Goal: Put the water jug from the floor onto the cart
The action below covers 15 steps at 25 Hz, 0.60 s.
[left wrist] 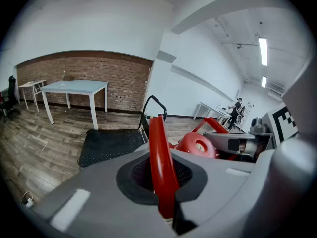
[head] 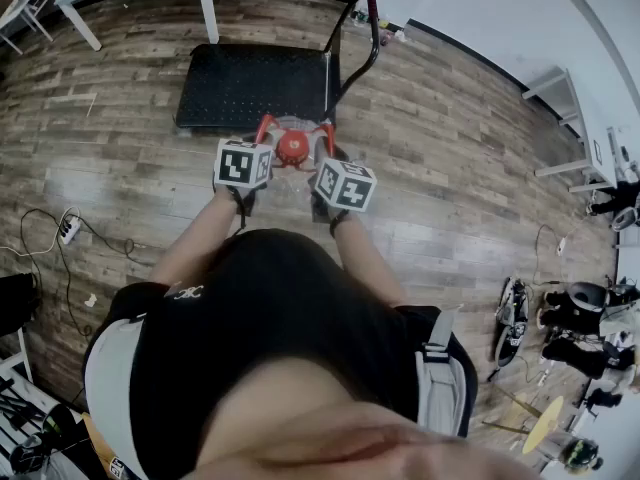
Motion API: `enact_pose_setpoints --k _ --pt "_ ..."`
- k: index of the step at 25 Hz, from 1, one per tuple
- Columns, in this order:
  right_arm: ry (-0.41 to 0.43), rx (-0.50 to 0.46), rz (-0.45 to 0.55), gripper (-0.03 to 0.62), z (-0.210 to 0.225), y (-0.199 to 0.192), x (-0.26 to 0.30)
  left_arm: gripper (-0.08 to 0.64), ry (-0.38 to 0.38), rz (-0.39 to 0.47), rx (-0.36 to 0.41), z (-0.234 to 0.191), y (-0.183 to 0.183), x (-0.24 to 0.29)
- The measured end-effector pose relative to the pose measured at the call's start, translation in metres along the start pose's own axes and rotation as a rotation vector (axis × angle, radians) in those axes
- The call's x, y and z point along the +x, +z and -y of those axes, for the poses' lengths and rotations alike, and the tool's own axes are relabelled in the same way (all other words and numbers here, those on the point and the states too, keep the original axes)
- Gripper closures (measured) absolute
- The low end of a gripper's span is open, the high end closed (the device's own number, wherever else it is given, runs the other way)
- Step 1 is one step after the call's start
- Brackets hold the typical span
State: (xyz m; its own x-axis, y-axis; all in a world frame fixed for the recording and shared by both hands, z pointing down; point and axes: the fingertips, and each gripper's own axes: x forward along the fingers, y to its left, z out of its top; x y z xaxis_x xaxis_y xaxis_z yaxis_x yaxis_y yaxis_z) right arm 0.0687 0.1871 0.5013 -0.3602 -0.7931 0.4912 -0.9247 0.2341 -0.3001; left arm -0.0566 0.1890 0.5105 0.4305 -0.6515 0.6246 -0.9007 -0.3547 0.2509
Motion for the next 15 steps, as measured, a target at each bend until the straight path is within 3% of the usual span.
enact_pose_setpoints --k 15 --pt "0.002 0.05 0.005 0.56 -0.037 -0.012 0.021 0.558 -0.02 -0.02 -0.017 -0.043 -0.01 -0.007"
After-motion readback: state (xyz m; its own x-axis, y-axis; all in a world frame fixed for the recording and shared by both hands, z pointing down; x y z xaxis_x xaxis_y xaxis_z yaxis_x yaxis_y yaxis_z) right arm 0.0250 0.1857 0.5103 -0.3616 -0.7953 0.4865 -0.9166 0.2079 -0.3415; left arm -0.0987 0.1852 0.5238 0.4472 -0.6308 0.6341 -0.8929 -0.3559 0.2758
